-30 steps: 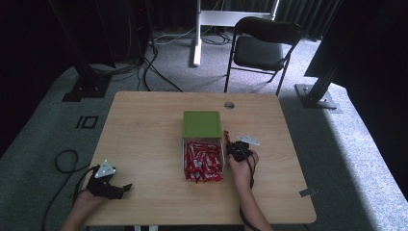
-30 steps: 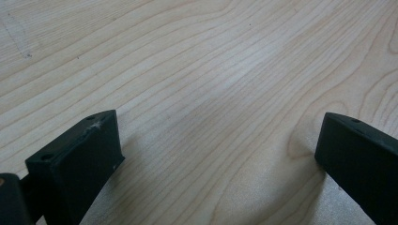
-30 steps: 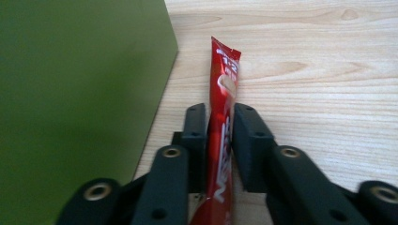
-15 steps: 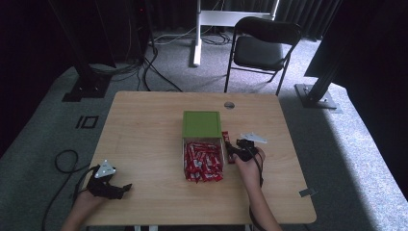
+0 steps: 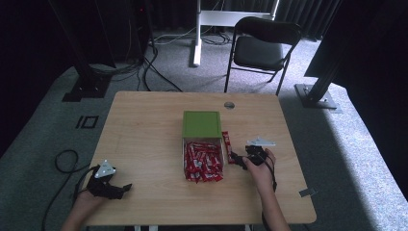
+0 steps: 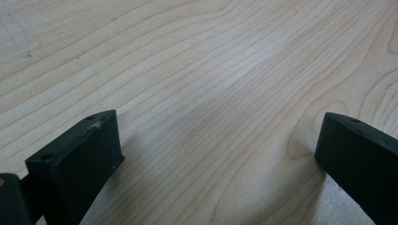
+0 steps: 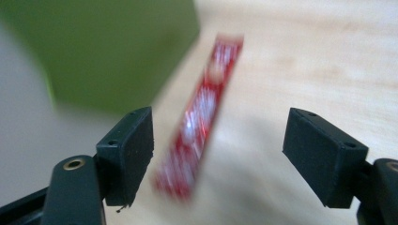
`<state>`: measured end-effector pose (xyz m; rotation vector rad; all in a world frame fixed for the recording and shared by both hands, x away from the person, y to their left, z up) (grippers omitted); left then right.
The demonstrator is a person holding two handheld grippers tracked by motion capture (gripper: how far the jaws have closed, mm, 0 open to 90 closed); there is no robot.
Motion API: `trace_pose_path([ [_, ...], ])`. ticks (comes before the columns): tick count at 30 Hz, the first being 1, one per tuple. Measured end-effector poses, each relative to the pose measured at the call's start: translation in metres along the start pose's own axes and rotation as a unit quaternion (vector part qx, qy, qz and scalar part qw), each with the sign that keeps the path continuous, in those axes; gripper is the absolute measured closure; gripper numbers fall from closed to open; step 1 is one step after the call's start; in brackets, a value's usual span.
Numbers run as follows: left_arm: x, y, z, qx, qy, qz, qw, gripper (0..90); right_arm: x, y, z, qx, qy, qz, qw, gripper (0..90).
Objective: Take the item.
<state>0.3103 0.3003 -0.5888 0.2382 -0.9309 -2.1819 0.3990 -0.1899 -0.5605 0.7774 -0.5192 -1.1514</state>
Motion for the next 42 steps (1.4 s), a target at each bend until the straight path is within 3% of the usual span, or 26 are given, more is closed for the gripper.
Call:
trace_pose_path([
  [1, 0.000, 0.000, 0.000, 0.000, 0.000, 0.000, 1.0000, 1.6, 0.001, -0.003, 0.000, -0.007, -0.001, 0.015, 0.9999, 21.0],
  [6, 0.000, 0.000, 0.000, 0.000, 0.000, 0.000, 1.0000, 1.6, 0.009, -0.011, 0.008, 0.010, 0.010, 0.016, 0.9998, 21.4],
  [8, 0.000, 0.000, 0.000, 0.000, 0.000, 0.000, 1.0000, 1.6, 0.012, -0.013, 0.012, 0.019, 0.010, 0.028, 0.9994, 21.6],
  [18, 0.000, 0.000, 0.000, 0.000, 0.000, 0.000, 1.0000, 1.6, 0.022, -0.031, 0.027, 0.001, 0.017, 0.054, 0.9984, 21.6],
  [22, 0.000, 0.000, 0.000, 0.000, 0.000, 0.000, 1.0000, 1.6, 0.026, -0.038, 0.033, 0.005, 0.041, 0.072, 0.9966, 20.1],
  [36, 0.000, 0.000, 0.000, 0.000, 0.000, 0.000, 1.0000, 1.6, 0.050, -0.060, 0.054, 0.003, 0.055, 0.058, 0.9968, 20.8],
  [42, 0.000, 0.000, 0.000, 0.000, 0.000, 0.000, 1.0000, 1.6, 0.055, -0.071, 0.062, -0.001, 0.066, 0.071, 0.9953, 20.7],
])
Point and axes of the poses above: each handheld gripper's, and its own axes: z roughly backward along the jaws, y roughly out of its top, x roughly to its right, the point moved 5 cm from there along -z, roughly forward along the jaws, and after that the axes turned 10 degrees about -y, right-handed, at the moved point
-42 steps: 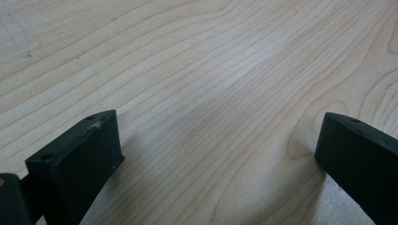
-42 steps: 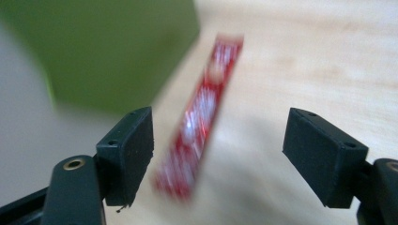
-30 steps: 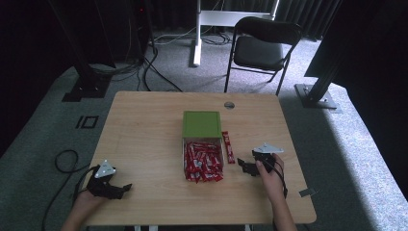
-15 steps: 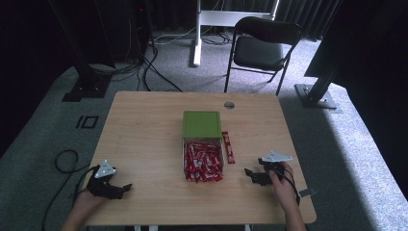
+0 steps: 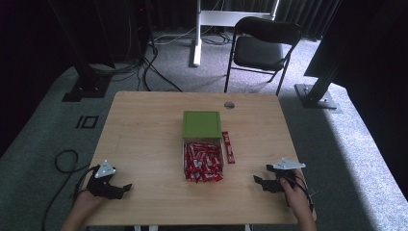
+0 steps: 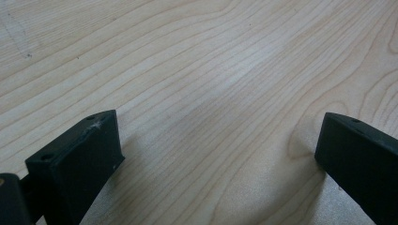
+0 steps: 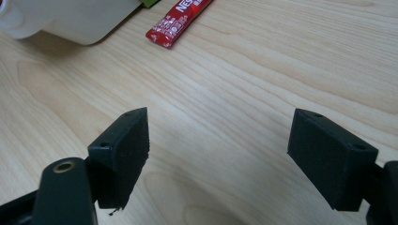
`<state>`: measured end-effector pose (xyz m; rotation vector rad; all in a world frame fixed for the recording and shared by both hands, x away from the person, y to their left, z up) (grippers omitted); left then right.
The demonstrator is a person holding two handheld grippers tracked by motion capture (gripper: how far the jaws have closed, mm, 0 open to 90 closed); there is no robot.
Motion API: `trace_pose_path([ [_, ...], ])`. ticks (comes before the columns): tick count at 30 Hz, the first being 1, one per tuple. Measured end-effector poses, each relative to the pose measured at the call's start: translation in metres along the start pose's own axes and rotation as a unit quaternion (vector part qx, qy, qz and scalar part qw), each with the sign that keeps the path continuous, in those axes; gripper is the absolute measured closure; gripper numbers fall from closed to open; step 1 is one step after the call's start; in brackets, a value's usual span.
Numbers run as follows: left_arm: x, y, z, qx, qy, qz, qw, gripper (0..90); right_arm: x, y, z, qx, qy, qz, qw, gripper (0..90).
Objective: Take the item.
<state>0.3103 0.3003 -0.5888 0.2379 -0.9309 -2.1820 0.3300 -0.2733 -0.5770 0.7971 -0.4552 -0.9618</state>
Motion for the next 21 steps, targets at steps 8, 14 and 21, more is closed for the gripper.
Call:
trace_pose_path([
  [8, 0.000, 0.000, 0.000, 0.000, 0.000, 0.001, 1.0000, 1.6, 0.005, -0.011, 0.011, 0.012, -0.003, -0.006, 0.9999, 20.7],
  [14, 0.000, 0.000, 0.000, 0.000, 0.000, 0.001, 1.0000, 1.6, 0.002, -0.020, 0.013, 0.006, 0.021, -0.001, 0.9998, 20.7],
  [21, 0.000, 0.000, 0.000, -0.001, 0.000, 0.000, 1.0000, 1.6, -0.006, -0.026, 0.012, -0.012, 0.037, 0.044, 0.9983, 19.0],
])
Point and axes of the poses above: each handheld gripper's, and its own axes: z roughly backward along the jaws, y roughly out of its top, x roughly to its right, the point moved 5 cm from there along -z, roughly forward along the jaws, and after that the axes turned 10 degrees about -y, right-handed, at the moved point
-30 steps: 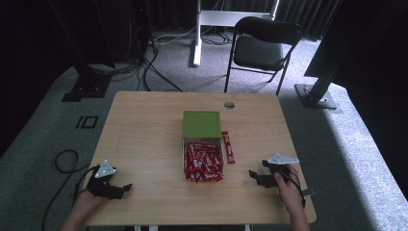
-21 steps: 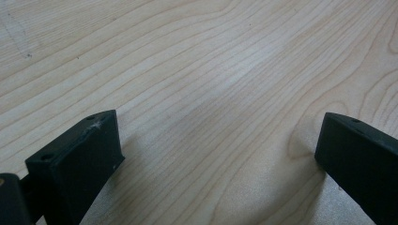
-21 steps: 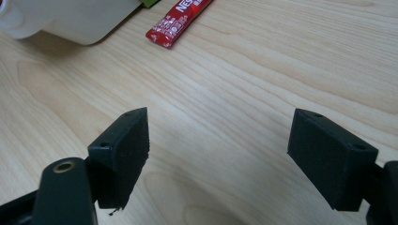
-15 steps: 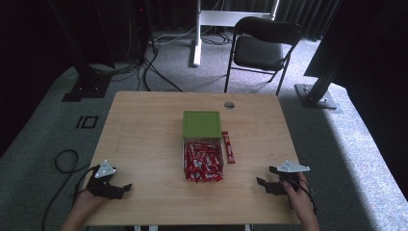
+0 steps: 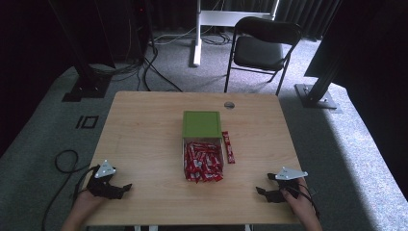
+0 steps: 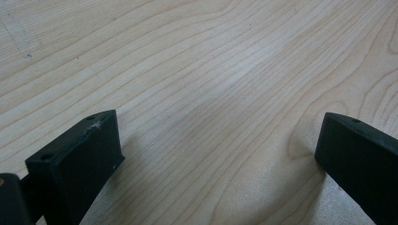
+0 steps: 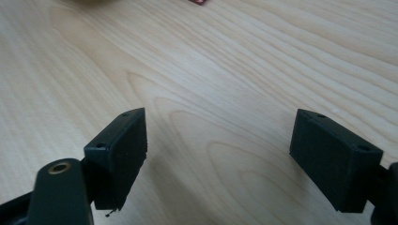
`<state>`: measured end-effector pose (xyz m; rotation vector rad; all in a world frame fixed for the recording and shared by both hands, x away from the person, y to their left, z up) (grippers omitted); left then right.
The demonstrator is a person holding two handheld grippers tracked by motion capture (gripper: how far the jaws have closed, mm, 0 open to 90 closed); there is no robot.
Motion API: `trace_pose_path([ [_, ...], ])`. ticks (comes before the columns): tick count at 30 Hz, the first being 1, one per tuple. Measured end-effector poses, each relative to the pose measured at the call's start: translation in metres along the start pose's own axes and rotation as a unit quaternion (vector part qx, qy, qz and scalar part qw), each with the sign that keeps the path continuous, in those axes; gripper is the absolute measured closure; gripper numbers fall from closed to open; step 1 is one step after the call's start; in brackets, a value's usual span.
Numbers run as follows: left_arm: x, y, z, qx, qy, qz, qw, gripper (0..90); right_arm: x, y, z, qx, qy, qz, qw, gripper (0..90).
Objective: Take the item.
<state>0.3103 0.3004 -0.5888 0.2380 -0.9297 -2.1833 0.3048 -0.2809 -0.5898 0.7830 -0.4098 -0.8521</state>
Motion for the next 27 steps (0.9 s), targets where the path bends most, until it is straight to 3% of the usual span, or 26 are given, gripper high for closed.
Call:
trace_pose_path([
  [3, 0.0000, 0.0000, 0.0000, 0.000, 0.000, 0.000, 1.0000, 1.6, 0.0002, -0.0011, 0.0000, -0.005, -0.003, 0.016, 0.9999, 17.8],
  [7, 0.0000, 0.0000, 0.0000, 0.000, 0.000, 0.000, 1.0000, 1.6, 0.0024, -0.0013, 0.0000, -0.005, -0.012, 0.006, 0.9999, 16.6],
  [8, 0.0001, 0.0000, -0.0001, 0.000, 0.000, 0.000, 1.0000, 1.6, 0.0028, -0.0018, -0.0001, -0.009, -0.016, 0.008, 0.9998, 12.0],
  [9, 0.0001, 0.0000, -0.0001, 0.000, 0.000, 0.000, 1.0000, 1.6, 0.0039, -0.0033, -0.0011, -0.017, -0.041, 0.028, 0.9986, 11.7],
  [27, 0.0001, 0.0000, -0.0001, 0.000, 0.000, 0.000, 1.0000, 1.6, 0.0041, -0.0033, -0.0014, -0.018, -0.041, 0.026, 0.9986, 10.7],
])
Point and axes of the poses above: each handheld gripper's, and its own axes: z roughly backward along the jaws, y roughly out of its top, x roughly to its right, the point moved 5 cm from there along -z, roughly forward along the jaws, and after that the axes turned 10 degrees about -y, right-handed, at the moved point
